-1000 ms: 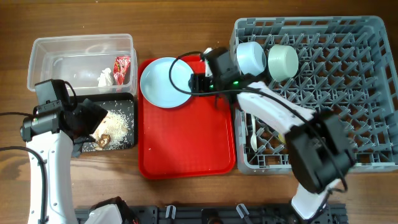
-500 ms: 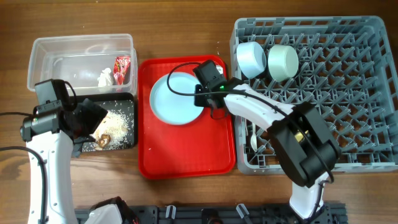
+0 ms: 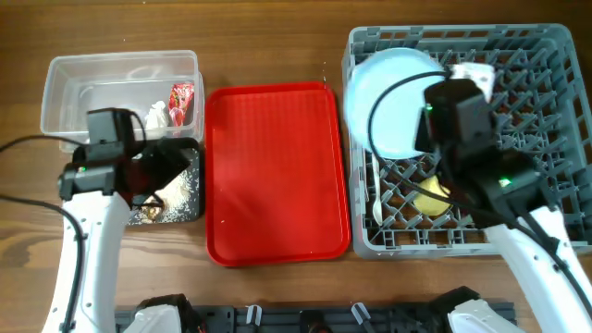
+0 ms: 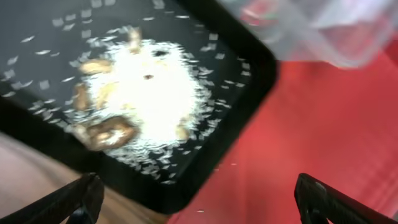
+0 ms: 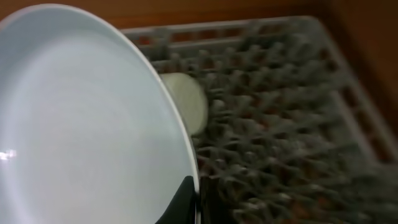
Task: Sort waste into correct bins and load items into the dishwasher rack
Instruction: 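Grasp the white plate edge and stand it upright in the rack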
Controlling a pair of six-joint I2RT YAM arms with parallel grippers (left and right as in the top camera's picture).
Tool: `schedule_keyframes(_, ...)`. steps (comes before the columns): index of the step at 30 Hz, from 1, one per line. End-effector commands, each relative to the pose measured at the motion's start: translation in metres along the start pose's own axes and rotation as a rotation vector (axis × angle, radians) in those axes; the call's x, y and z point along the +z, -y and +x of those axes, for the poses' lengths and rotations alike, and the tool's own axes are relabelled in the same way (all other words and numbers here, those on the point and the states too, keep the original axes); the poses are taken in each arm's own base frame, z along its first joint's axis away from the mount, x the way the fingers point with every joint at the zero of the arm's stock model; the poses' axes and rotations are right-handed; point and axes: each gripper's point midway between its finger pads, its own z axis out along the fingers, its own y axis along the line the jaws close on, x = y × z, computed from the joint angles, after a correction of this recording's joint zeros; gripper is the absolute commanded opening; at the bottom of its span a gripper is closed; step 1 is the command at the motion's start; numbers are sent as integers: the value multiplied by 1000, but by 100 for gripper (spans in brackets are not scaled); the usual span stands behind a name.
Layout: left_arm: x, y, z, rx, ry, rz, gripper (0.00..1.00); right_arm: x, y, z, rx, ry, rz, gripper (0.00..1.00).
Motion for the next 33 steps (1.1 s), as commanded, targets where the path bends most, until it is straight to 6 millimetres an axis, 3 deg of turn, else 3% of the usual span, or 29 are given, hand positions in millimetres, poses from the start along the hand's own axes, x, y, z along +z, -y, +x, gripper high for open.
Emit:
schedule_keyframes(1, -3, 28, 12, 126, 1, 55, 100, 1, 53, 8, -224, -41, 283, 4)
schedule_keyframes(2, -3, 32, 16, 145, -1, 63, 100, 2, 59, 16, -255, -79, 324, 4)
schedule_keyframes(7, -3, 38, 20, 167, -4, 71, 100, 23, 53, 49, -367, -257, 347, 4)
schedule_keyframes(10, -3, 38, 20, 167, -4, 72, 100, 34, 47, 56, -394, -294, 347, 4)
schedule_keyframes(12, -3, 38, 20, 167, -4, 71, 100, 41, 33, 57, -387, -293, 300, 5)
schedule_keyframes(13, -3, 38, 20, 167, -4, 71, 100, 45, 24, 57, -380, -288, 265, 10)
schedule_keyframes(14, -3, 38, 20, 167, -4, 71, 100, 49, 10, 57, -361, -280, 208, 22)
schedule_keyframes(15, -3, 38, 20, 167, -4, 71, 100, 52, -6, 57, -332, -275, 127, 40)
schedule_keyframes(16, -3, 38, 20, 167, -4, 71, 100, 53, -24, 58, -300, -277, 31, 47)
schedule_keyframes(17, -3, 38, 20, 167, -4, 71, 100, 50, -41, 58, -258, -274, -73, 53)
schedule_keyframes(18, -3, 38, 20, 167, -4, 71, 100, 48, -46, 55, -215, -265, -100, 62)
schedule_keyframes(20, -3, 38, 20, 168, -4, 71, 100, 38, -40, 44, -105, -223, -105, 78)
schedule_keyframes(21, -3, 38, 19, 168, -2, 74, 100, 27, -30, 33, -52, -176, -115, 90)
schedule_keyframes(23, -4, 49, 19, 214, -4, 127, 100, 10, -23, 16, 1, -112, -203, 99)
schedule_keyframes(25, -7, 65, 19, 298, 5, 205, 100, -13, -41, 6, -55, -70, -466, 98)
schedule_keyframes(27, -7, 64, 29, 354, -27, 199, 100, -19, -42, 28, -30, -174, -552, 98)
schedule_keyframes(28, -6, 55, 43, 360, -85, 164, 100, -20, -41, 35, 2, -211, -555, 94)
schedule_keyframes(30, -7, 42, 65, 380, -166, 115, 100, -25, -36, 45, 40, -210, -549, 95)
schedule_keyframes(33, -14, 36, 81, 442, -128, 113, 100, -38, -27, 68, 43, -164, -553, 98)
